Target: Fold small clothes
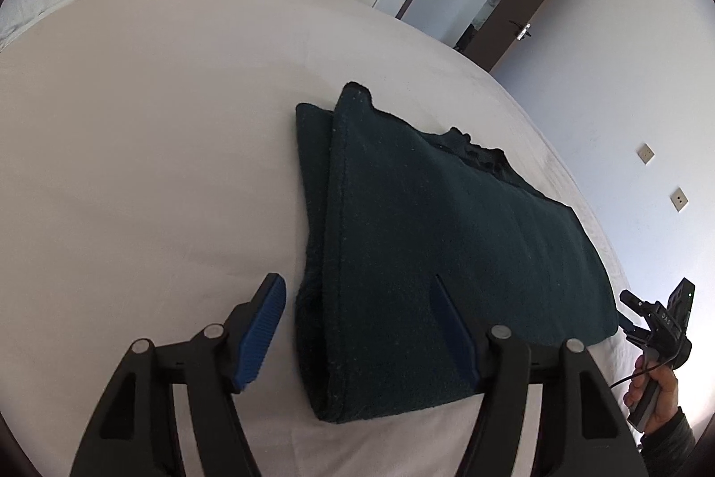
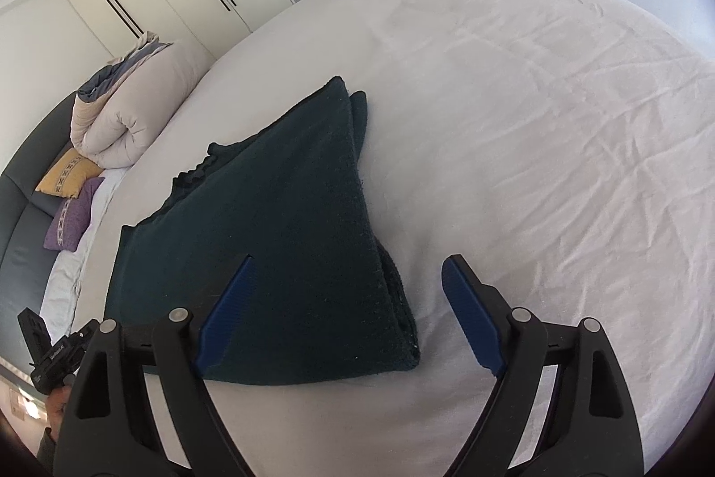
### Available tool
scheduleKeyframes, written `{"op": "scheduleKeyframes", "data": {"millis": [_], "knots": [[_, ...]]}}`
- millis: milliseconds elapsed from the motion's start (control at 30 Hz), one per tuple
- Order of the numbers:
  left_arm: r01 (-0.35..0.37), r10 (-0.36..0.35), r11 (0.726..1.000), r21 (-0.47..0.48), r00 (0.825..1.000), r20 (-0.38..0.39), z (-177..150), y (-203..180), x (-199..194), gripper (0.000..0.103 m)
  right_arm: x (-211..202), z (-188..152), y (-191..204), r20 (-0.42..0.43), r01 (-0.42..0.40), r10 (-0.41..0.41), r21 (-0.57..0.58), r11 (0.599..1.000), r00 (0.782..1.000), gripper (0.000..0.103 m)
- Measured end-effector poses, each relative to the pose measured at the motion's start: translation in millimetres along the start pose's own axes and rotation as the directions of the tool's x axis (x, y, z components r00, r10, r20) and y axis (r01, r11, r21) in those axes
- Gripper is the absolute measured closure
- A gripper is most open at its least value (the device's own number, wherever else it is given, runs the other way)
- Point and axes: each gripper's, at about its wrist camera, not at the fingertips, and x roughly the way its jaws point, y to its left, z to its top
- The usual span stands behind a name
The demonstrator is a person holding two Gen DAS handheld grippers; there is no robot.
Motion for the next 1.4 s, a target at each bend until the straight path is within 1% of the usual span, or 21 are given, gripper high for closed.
{"op": "scheduleKeyframes", "data": {"millis": [33, 67, 167, 200, 233, 333, 433, 467, 500, 567, 600, 667, 700, 733, 800, 833, 900, 1067, 1267, 1400], "knots": [[0.004, -0.003, 1.000, 0.019, 1.000, -0.014, -0.7, -2.7, 2.2, 0.037, 0.9, -0.2, 0.9, -0.005, 0.002, -0.002, -0.007, 1.000, 1.000, 0.020], [-0.005, 0.005, 0.999, 0.033, 1.000, -0.014, -1.5, -4.7, 2.5, 0.046, 1.8, -0.5, 1.9, -0.011, 0.001, -0.002, -0.014, 1.000, 1.000, 0.025], [-0.027, 0.028, 0.998, 0.061, 1.000, -0.014, -2.9, -8.3, 2.7, 0.058, 5.2, -0.6, 3.5, -0.029, 0.004, -0.005, -0.026, 1.000, 1.000, 0.038], [-0.037, 0.037, 0.997, 0.067, 0.999, -0.009, -3.2, -9.1, 1.9, 0.061, 6.2, -1.0, 3.8, -0.034, 0.005, -0.006, -0.029, 1.000, 0.999, 0.042], [-0.051, 0.051, 0.996, 0.076, 0.999, 0.000, -3.4, -9.9, 0.8, 0.064, 6.9, -1.2, 3.9, -0.038, 0.007, -0.009, -0.031, 0.999, 0.999, 0.043], [-0.084, 0.082, 0.992, 0.098, 0.996, 0.022, -3.1, -11.6, -1.2, 0.065, 7.6, -1.7, 4.3, -0.040, 0.011, -0.013, -0.036, 0.999, 0.999, 0.044], [-0.081, 0.081, 0.990, 0.117, 0.997, 0.002, -3.8, -13.0, 3.7, 0.065, 9.6, -1.5, 5.8, -0.048, 0.013, -0.015, -0.042, 0.999, 0.999, 0.044], [-0.079, 0.079, 0.989, 0.122, 0.997, 0.000, -4.3, -13.6, 4.5, 0.066, 10.4, -1.7, 6.7, -0.051, 0.015, -0.017, -0.046, 0.999, 0.999, 0.047], [-0.078, 0.079, 0.989, 0.127, 0.997, -0.005, -4.5, -13.8, 5.9, 0.070, 11.3, -1.8, 7.4, -0.056, 0.020, -0.023, -0.050, 0.999, 0.998, 0.048], [-0.086, 0.089, 0.988, 0.130, 0.996, -0.013, -5.3, -13.3, 7.7, 0.094, 12.0, -1.8, 7.4, -0.058, 0.022, -0.025, -0.052, 0.998, 0.998, 0.049], [-0.085, 0.088, 0.988, 0.125, 0.996, -0.015, -5.6, -12.5, 8.0, 0.094, 12.2, -1.7, 7.2, -0.058, 0.023, -0.026, -0.052, 0.998, 0.998, 0.050], [-0.091, 0.091, 0.989, 0.121, 0.996, 0.000, -6.0, -12.3, 6.0, 0.094, 12.8, -1.7, 6.6, -0.062, 0.035, -0.039, -0.057, 0.998, 0.997, 0.061], [-0.094, 0.093, 0.988, 0.121, 0.996, 0.008, -6.3, -12.9, 4.7, 0.094, 13.1, -1.7, 6.3, -0.063, 0.040, -0.044, -0.060, 0.997, 0.997, 0.064], [-0.096, 0.095, 0.988, 0.121, 0.995, 0.014, -6.8, -13.7, 3.5, 0.095, 13.4, -1.6, 5.8, -0.066, 0.048, -0.052, -0.065, 0.997, 0.996, 0.069], [-0.100, 0.097, 0.988, 0.122, 0.995, 0.025, -8.2, -15.3, 1.2, 0.095, 14.2, -1.6, 5.7, -0.071, 0.056, -0.062, -0.079, 0.995, 0.996, 0.073], [-0.100, 0.098, 0.987, 0.124, 0.995, 0.029, -9.3, -16.4, -0.3, 0.096, 14.8, -1.6, 6.0, -0.075, 0.065, -0.072, -0.090, 0.994, 0.995, 0.079], [-0.096, 0.092, 0.988, 0.125, 0.995, 0.032, -11.4, -16.6, -2.8, 0.097, 14.6, -1.4, 7.4, -0.075, 0.079, -0.087, -0.114, 0.990, 0.993, 0.085], [-0.088, 0.086, 0.991, 0.103, 0.996, 0.026, -19.6, -11.3, -7.4, 0.097, 13.6, -2.1, 7.9, -0.073, 0.088, -0.098, -0.136, 0.987, 0.992, 0.090], [-0.082, 0.081, 0.995, 0.061, 0.997, 0.009, -28.4, -0.7, -1.8, 0.097, 12.1, -4.9, 8.9, -0.074, 0.097, -0.109, -0.160, 0.982, 0.991, 0.090], [-0.080, 0.079, 0.995, 0.062, 0.997, 0.014, -29.4, -0.5, -0.8, 0.097, 9.9, -4.1, 3.4, -0.082, 0.071, -0.083, -0.139, 0.988, 0.993, 0.090]]}}
